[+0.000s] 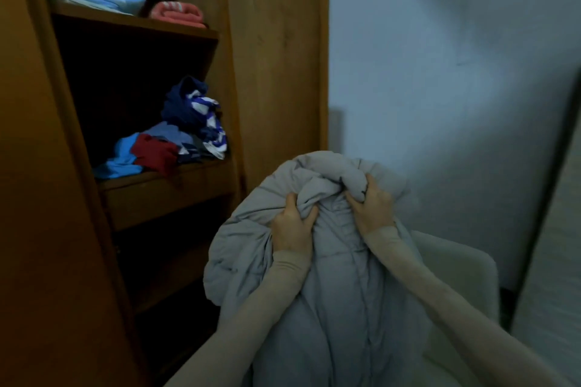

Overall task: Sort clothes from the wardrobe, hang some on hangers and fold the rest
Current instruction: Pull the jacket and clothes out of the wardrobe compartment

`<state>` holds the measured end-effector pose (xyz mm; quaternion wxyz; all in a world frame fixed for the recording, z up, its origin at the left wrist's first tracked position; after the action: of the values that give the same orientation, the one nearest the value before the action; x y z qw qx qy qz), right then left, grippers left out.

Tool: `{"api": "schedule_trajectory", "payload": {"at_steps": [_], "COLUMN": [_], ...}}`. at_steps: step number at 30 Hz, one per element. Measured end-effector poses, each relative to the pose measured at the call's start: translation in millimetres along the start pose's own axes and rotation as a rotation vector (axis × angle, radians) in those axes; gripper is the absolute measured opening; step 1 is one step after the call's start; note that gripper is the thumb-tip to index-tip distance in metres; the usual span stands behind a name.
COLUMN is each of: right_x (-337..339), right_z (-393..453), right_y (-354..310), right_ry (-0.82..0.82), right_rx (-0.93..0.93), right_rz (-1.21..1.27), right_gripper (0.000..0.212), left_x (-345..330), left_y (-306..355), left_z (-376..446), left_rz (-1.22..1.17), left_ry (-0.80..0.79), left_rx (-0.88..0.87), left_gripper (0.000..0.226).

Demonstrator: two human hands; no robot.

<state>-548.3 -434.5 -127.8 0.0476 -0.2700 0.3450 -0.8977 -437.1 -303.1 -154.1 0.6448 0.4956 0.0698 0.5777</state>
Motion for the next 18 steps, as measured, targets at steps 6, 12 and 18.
{"api": "schedule_trajectory", "payload": {"at_steps": [6, 12, 18], "right_x": [77.5, 124.2, 145.6], "right_z": [-12.4, 2.2, 42.3], "right_y": [42.4, 91.1, 152.5], "right_ry": [0.077, 0.105, 0.103], "right_rx": [-0.064, -0.098, -0.133], "right_rz": [-0.150, -0.228, -0.239], "right_gripper": [0.059, 0.064, 0.050], "left_x": [-73.8, -140.5, -205.5], "left_y": [44.1, 70.7, 78.5], "left_z": [-9.8, 5.9, 43.6], "left_rz": [-0.170, -0.239, -0.299], "left_ry": [-0.127, -0.177, -0.185], "left_rx": [-0.020, -0.026, -0.028], "left_gripper": [0.031, 0.031, 0.029]}}
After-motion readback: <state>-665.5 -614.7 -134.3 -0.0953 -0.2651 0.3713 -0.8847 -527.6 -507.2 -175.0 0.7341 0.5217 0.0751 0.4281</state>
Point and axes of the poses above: each hand's wrist, its own z-axis towards the middle knuckle, its own x-axis out of the back of the hand, y = z × x, the point moved 9 cm from there along z, towards the middle knuckle, and after that the axes turned 11 degrees about -y, right-handed, at the moved point
